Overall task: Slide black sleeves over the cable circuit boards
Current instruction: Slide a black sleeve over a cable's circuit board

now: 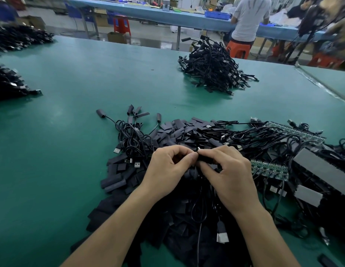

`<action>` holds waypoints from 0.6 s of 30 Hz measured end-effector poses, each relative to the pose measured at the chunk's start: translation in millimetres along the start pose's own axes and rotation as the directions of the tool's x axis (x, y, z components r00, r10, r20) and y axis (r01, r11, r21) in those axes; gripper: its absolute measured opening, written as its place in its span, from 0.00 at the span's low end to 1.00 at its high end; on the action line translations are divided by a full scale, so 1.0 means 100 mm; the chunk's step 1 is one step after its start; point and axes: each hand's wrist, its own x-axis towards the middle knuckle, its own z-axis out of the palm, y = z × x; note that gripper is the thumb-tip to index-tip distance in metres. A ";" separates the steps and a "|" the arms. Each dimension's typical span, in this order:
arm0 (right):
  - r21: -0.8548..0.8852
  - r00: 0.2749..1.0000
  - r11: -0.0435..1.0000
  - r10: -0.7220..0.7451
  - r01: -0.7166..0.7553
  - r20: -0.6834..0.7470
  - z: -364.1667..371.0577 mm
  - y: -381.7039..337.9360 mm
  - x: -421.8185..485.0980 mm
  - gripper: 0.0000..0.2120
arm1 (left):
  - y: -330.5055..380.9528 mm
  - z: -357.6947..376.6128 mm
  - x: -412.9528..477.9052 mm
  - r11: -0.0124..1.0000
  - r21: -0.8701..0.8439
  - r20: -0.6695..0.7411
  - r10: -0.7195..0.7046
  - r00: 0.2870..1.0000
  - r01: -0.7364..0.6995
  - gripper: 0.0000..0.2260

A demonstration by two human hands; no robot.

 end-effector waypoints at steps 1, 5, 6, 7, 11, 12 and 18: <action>-0.013 1.000 1.000 -0.011 0.011 -0.002 0.00 0.00 0.00 0.15 | 0.00 0.00 0.00 1.000 -0.003 -0.004 -0.006 1.000 0.006 0.07; -0.043 0.999 0.999 -0.025 0.026 0.028 0.01 -0.02 0.00 0.18 | 0.01 0.00 0.01 1.000 -0.016 -0.010 -0.019 1.000 0.019 0.07; -0.051 0.999 0.998 -0.028 0.029 0.029 0.01 -0.02 0.00 0.17 | 0.01 0.00 0.00 0.999 -0.022 -0.007 -0.023 1.000 0.023 0.07; -0.055 0.999 0.998 -0.027 0.029 0.031 0.01 -0.02 0.00 0.17 | 0.02 0.01 0.00 0.999 -0.027 -0.006 -0.025 1.000 0.025 0.06; -0.001 0.999 1.000 -0.007 0.007 0.039 0.02 -0.01 0.00 0.14 | 0.02 0.00 0.00 1.000 -0.010 -0.013 -0.019 1.000 0.019 0.06; 0.014 0.999 1.000 0.005 -0.005 0.037 0.02 0.00 -0.01 0.13 | 0.02 0.00 0.00 1.000 -0.007 -0.012 -0.017 1.000 0.017 0.06; 0.079 0.996 0.994 0.066 -0.071 0.061 0.01 0.00 0.01 0.13 | 0.03 0.00 -0.01 0.999 0.041 -0.039 -0.027 0.999 0.029 0.06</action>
